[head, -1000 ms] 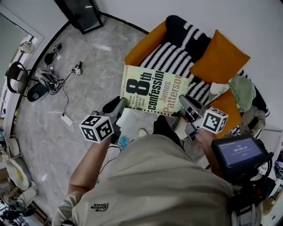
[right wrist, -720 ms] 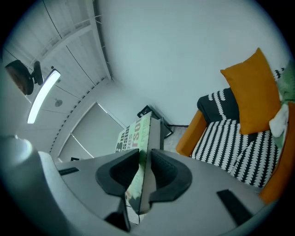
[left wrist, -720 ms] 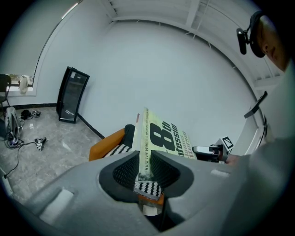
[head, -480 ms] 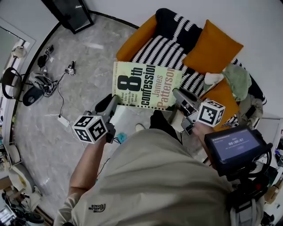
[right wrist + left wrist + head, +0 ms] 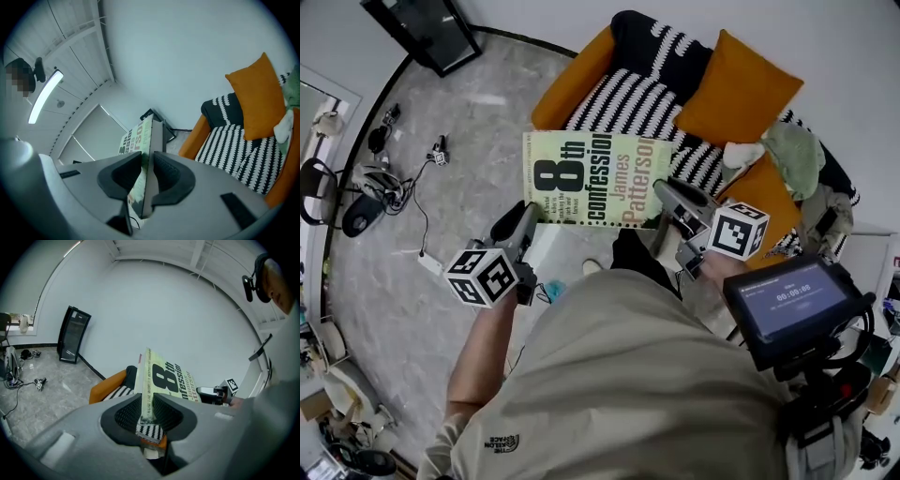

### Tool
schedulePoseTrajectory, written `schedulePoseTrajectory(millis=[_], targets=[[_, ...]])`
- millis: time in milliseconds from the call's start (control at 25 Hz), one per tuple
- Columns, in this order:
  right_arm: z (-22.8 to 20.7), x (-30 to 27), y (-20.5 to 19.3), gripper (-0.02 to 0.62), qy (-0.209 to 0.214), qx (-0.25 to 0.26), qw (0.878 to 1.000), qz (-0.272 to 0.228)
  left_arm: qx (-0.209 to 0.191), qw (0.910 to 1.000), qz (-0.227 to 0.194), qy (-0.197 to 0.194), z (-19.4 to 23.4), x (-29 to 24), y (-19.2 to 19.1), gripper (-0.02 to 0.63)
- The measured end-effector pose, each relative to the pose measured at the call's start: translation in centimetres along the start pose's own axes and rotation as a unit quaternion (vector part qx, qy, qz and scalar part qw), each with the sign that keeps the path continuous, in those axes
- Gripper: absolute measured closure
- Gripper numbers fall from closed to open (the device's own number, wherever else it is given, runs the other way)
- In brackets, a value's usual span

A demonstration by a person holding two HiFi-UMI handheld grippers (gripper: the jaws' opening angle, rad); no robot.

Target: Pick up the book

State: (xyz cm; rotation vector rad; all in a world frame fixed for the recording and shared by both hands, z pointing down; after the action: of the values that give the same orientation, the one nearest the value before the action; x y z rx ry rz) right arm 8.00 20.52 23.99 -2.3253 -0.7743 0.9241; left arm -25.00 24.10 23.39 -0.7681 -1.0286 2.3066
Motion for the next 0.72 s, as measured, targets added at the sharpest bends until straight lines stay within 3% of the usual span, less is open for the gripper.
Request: schedulePoseTrajectory(millis=[720], targets=[[0.13,-0.23,-0.16,0.509,0.004,0.003,1.000,-0.003,0.006,1.0000,0.002,0.004,0.43,0.02,-0.20,0.523]])
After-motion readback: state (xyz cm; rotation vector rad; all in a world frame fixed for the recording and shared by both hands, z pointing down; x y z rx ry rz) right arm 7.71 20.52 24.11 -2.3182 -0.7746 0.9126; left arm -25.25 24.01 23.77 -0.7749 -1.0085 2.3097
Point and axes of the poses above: the fingertips, and each gripper's own axes: x backward along the fingers, z to its left, y out of its top, the point moved 7 cm from there along x, backward along the fingers, and after that the axes turned 14 degrees about -y, right-handed, at the moved point
